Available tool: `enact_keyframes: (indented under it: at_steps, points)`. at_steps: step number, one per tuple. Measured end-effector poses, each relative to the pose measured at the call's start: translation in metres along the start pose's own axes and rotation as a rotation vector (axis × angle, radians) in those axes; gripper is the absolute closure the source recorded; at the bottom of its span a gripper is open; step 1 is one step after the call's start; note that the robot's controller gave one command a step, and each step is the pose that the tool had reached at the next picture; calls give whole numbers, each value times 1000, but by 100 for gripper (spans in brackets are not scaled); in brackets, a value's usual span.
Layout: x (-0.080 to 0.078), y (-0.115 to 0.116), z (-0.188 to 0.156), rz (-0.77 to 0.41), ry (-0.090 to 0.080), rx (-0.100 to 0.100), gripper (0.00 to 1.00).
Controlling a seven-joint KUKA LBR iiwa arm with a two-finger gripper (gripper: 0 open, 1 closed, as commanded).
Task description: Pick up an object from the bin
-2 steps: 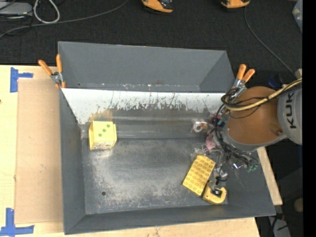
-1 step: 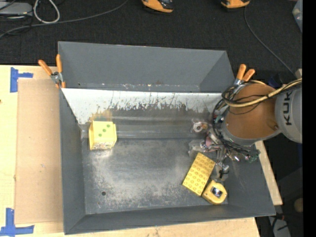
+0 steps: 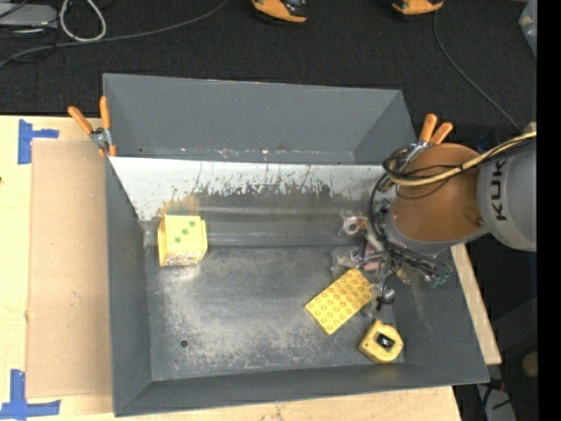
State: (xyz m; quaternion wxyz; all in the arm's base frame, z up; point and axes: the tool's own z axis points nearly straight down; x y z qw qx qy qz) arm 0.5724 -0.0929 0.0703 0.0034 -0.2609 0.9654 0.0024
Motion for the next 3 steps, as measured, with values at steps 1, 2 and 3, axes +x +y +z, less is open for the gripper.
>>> enact_keyframes:
  at_steps: [1,2,3]
  points:
    - [0,0,0,1,0,0,100]
    - [0,1,-8,3,1,-2,100]
    - [0,2,-37,4,4,-5,100]
